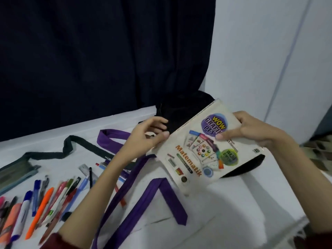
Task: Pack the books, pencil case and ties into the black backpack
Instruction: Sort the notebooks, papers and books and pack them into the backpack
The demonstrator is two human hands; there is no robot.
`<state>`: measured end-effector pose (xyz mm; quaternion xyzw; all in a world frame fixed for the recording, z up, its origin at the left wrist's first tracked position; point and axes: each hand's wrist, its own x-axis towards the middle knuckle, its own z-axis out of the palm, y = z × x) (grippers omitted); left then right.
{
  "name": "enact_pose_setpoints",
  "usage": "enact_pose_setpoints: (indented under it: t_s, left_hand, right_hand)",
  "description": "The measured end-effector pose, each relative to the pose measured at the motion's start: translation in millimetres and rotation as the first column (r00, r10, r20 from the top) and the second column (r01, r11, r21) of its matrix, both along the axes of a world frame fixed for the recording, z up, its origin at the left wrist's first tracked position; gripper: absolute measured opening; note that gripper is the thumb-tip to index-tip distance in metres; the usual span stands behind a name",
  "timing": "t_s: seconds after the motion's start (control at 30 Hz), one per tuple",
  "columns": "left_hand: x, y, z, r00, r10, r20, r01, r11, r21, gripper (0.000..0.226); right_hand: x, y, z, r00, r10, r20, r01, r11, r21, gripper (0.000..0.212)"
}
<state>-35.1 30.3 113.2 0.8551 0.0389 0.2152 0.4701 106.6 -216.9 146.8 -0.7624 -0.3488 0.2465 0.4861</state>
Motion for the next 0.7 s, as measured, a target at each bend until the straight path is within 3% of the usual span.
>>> enact_pose_setpoints:
  t_s: [0.07, 0.13, 0.17, 0.23, 0.3, 0.37, 0.4, 0.43, 0.57, 0.7]
  left_hand:
    - [25, -4, -6, 0.970, 0.183, 0.158, -0.175, 0.983, -0.059, 0.018]
    - [47, -12, -19, 0.947, 0.261, 0.186, -0.246, 0.964, -0.101, 0.012]
    - [56, -18, -29, 0.953, 0.250, 0.172, -0.239, 0.968, -0.080, 0.013]
    - [71, -35, -51, 0.983, 0.129, 0.127, -0.143, 0.983, 0.114, 0.015]
    - [81, -56, -68, 0.999, -0.012, -0.045, 0.027, 0.936, 0.352, 0.045]
    - [92, -66, -82, 0.972, -0.047, -0.228, 0.145, 0.889, 0.434, 0.079]
    - [97, -67, -87, 0.966, -0.032, -0.258, 0.151, 0.876, 0.458, 0.085]
    - [103, -67, -89, 0.968, -0.009, -0.251, 0.136, 0.860, 0.492, 0.082]
    - [120, -61, -91, 0.982, 0.125, -0.139, -0.020, 0.810, 0.586, 0.030]
    - [128, -48, -70, 0.940, 0.340, -0.037, -0.314, 0.900, 0.303, 0.016]
  right_hand:
    - [28, -18, -9, 0.992, -0.108, -0.066, 0.112, 0.991, 0.075, 0.026]
    - [53, -33, -19, 0.976, -0.190, -0.109, 0.205, 0.969, 0.141, 0.023]
    - [65, -40, -24, 0.964, -0.226, -0.140, 0.249, 0.952, 0.178, 0.023]
    - [89, -54, -32, 0.934, -0.276, -0.226, 0.332, 0.906, 0.264, 0.026]
    - [113, -66, -38, 0.911, -0.302, -0.281, 0.386, 0.865, 0.320, 0.034]
    - [134, -74, -41, 0.896, -0.315, -0.313, 0.414, 0.846, 0.337, 0.038]
    - [145, -76, -43, 0.892, -0.313, -0.327, 0.420, 0.840, 0.344, 0.036]
    - [154, -78, -43, 0.890, -0.304, -0.341, 0.420, 0.837, 0.352, 0.033]
    - [180, -77, -44, 0.885, -0.236, -0.402, 0.396, 0.834, 0.383, 0.028]
    - [192, -70, -47, 0.870, -0.118, -0.478, 0.341, 0.845, 0.411, 0.024]
